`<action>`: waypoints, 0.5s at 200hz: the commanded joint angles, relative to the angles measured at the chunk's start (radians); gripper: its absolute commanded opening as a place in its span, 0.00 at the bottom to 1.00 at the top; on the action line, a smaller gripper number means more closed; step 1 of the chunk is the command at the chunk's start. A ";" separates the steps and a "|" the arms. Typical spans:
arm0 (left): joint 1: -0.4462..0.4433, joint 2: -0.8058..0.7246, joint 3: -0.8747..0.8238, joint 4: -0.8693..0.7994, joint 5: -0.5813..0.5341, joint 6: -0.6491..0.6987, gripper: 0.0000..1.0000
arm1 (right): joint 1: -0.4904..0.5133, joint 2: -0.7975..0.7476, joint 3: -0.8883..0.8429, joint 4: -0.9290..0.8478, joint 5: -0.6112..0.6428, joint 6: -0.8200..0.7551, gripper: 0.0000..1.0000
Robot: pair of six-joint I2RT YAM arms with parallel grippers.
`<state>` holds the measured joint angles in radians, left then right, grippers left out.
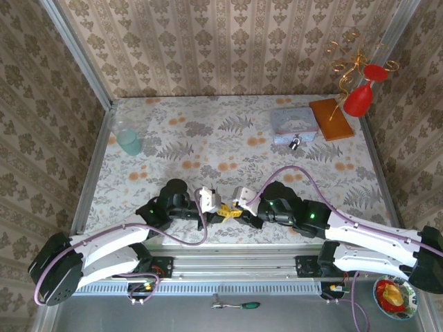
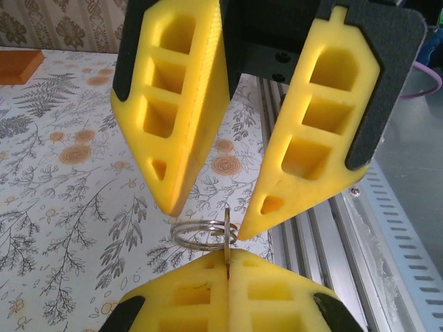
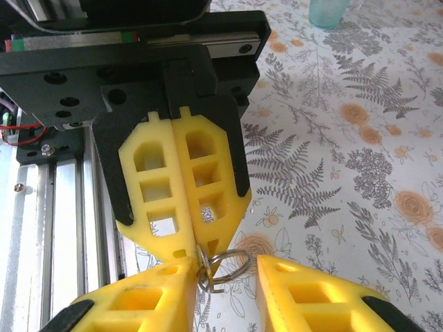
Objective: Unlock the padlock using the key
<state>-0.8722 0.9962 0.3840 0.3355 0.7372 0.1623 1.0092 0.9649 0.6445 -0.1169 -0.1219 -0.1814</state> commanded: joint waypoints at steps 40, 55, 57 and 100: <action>-0.011 0.012 0.023 -0.013 0.038 0.031 0.00 | 0.008 0.021 0.036 -0.014 -0.045 -0.010 0.25; -0.011 0.012 0.024 -0.015 0.039 0.032 0.00 | 0.009 0.035 0.043 -0.023 -0.048 -0.009 0.24; -0.011 0.012 0.024 -0.016 0.039 0.031 0.00 | 0.009 0.037 0.044 -0.024 -0.048 -0.009 0.24; -0.011 0.008 0.023 -0.019 0.033 0.034 0.00 | 0.014 0.057 0.047 -0.048 -0.045 -0.015 0.20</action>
<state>-0.8722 1.0023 0.3843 0.3130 0.7437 0.1719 1.0153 1.0103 0.6632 -0.1333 -0.1509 -0.1825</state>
